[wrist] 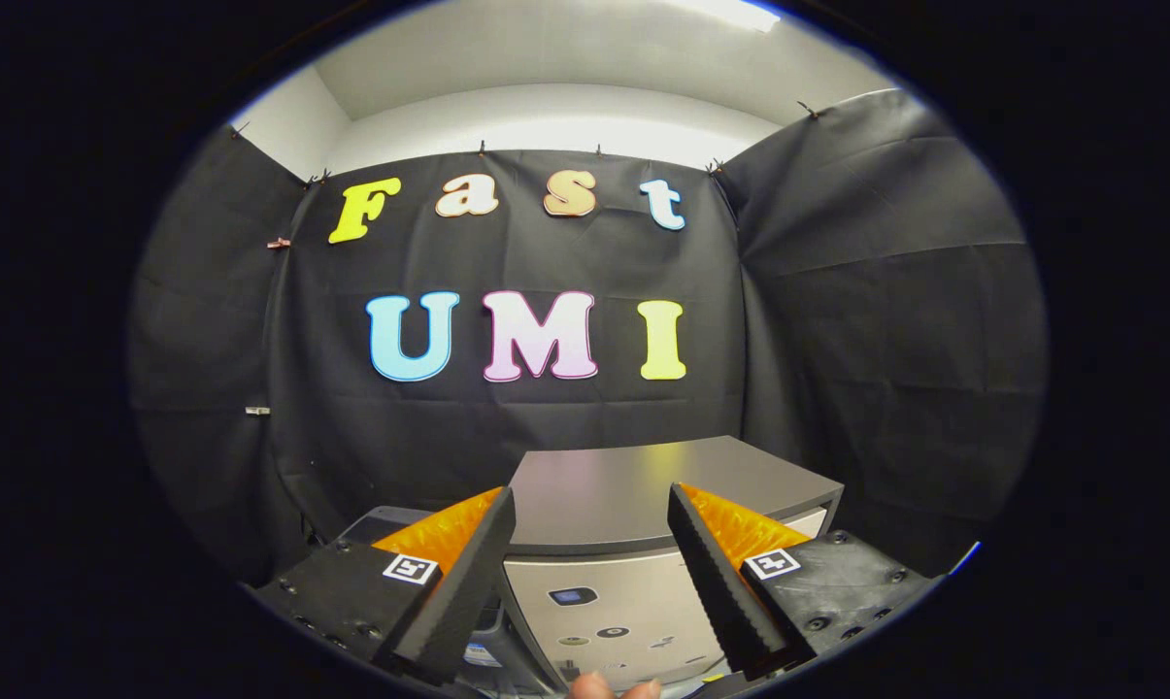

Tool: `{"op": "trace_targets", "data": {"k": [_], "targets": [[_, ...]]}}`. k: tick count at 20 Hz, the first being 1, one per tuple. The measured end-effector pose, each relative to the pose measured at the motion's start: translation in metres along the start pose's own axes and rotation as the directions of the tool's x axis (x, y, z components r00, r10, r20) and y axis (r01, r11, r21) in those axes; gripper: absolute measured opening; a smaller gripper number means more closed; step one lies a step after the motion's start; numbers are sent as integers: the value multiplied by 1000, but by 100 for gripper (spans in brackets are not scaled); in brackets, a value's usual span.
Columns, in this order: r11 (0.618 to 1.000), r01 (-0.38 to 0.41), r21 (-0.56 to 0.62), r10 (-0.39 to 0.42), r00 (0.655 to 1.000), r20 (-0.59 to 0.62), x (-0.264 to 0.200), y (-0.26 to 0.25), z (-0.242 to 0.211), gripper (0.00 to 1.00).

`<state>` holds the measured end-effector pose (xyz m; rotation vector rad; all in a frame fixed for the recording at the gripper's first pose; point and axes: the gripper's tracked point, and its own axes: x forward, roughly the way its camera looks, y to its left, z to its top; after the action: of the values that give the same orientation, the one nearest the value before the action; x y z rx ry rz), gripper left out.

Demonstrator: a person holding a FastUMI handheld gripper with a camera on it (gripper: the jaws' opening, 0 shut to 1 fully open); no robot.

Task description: Put the clothes into the washing machine and then close the washing machine lid.

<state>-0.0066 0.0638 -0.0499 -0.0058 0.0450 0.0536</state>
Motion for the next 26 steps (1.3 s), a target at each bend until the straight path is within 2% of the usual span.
{"op": "trace_targets", "data": {"k": [26], "targets": [[1000,-6,-14,6,1000,-8,0,8,-5,99]]}}
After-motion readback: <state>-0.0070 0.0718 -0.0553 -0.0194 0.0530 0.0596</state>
